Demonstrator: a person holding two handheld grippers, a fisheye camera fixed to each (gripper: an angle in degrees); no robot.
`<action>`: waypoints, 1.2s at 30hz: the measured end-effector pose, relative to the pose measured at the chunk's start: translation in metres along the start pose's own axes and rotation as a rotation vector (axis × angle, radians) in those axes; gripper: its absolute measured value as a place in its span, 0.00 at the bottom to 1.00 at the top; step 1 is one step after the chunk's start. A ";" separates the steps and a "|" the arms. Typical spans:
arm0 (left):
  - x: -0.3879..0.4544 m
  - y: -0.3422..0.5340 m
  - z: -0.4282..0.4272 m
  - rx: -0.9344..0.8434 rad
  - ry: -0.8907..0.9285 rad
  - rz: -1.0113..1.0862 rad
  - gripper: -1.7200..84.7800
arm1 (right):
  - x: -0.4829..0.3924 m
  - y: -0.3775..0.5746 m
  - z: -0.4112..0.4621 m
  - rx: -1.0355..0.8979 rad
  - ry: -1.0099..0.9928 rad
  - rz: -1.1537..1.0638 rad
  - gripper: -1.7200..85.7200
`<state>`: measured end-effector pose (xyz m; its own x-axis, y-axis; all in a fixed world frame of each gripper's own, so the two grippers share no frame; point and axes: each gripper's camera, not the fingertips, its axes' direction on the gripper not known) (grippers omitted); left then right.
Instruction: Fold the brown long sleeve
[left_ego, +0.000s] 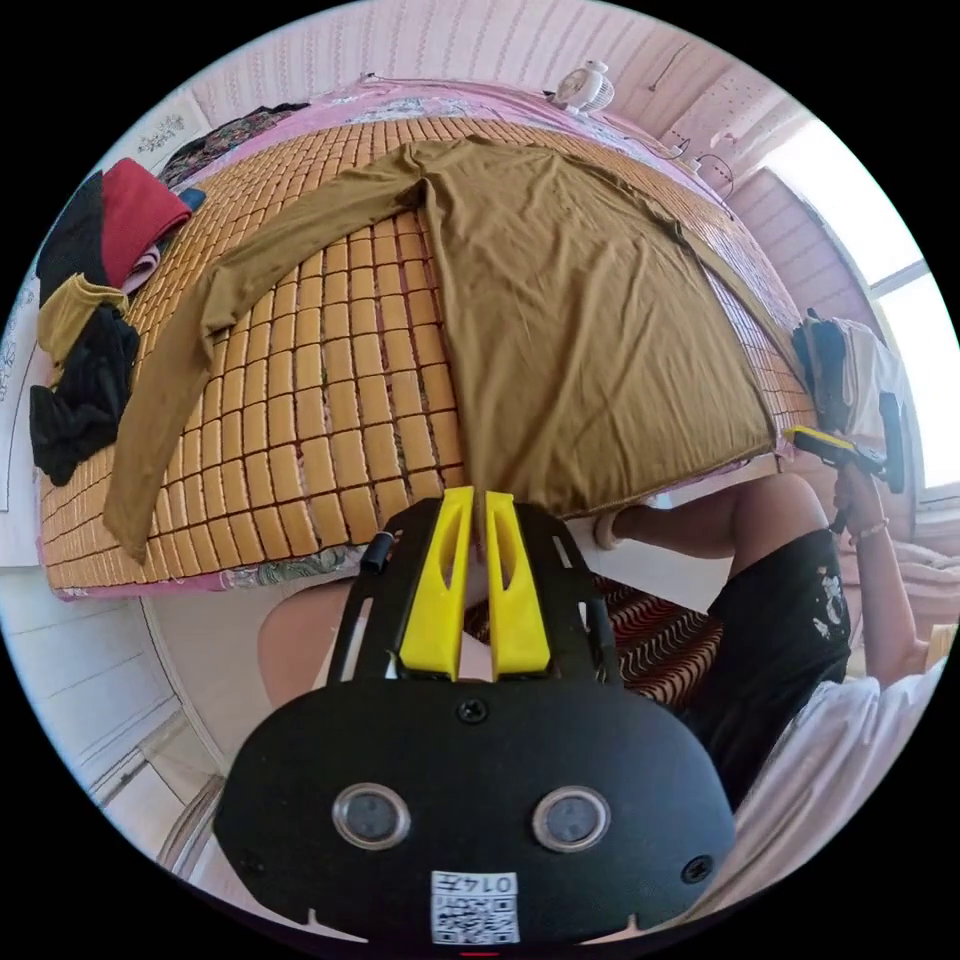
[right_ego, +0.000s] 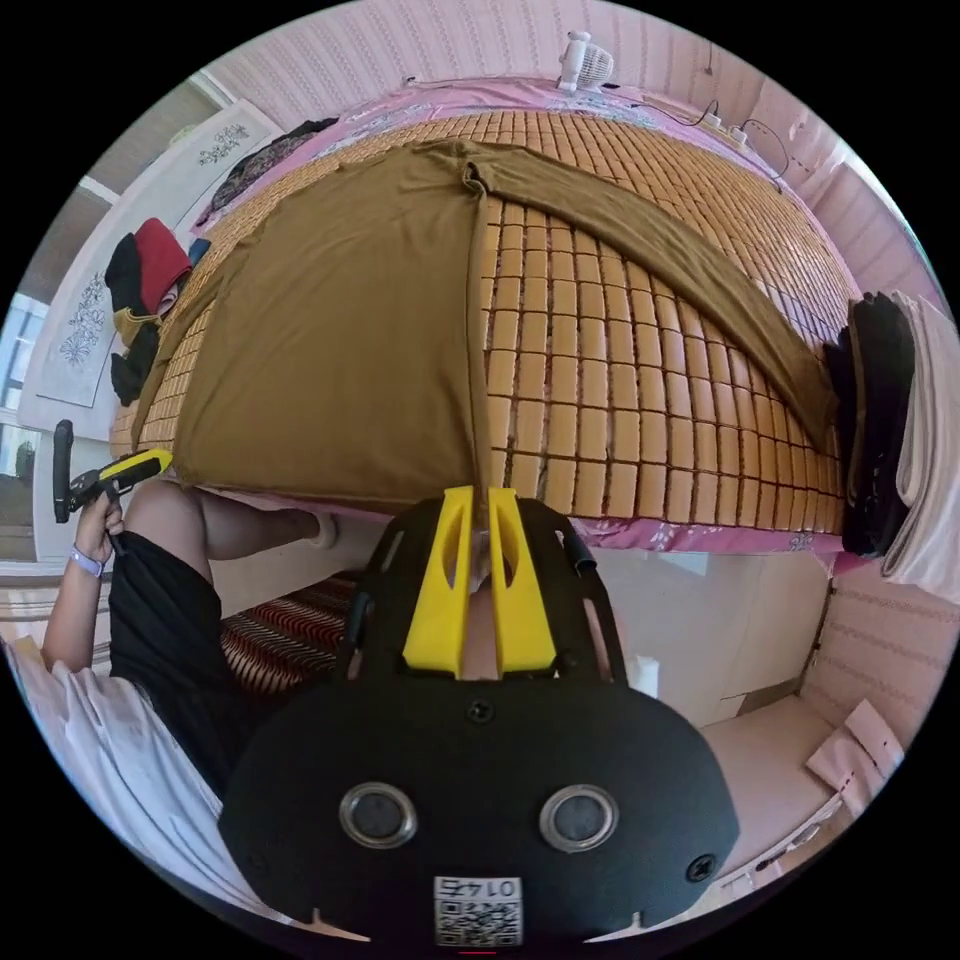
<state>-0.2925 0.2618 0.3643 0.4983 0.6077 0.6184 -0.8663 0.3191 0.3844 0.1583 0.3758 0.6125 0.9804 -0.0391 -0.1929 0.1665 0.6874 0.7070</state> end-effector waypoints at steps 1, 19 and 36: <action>-0.006 0.011 -0.009 0.064 0.025 -0.030 0.05 | -0.006 0.011 -0.010 0.061 0.039 -0.003 0.07; -0.201 0.201 -0.048 0.775 0.011 -0.863 0.11 | -0.210 0.104 -0.019 0.463 0.060 -0.515 0.04; -0.238 0.174 -0.013 0.673 -0.111 -0.739 0.14 | -0.583 -0.106 0.104 0.225 -0.045 -1.304 0.11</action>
<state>-0.5624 0.1823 0.2754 0.9327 0.3416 0.1155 -0.1549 0.0903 0.9838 -0.4203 0.2505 0.7205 0.0914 -0.6021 -0.7932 0.9929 -0.0062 0.1192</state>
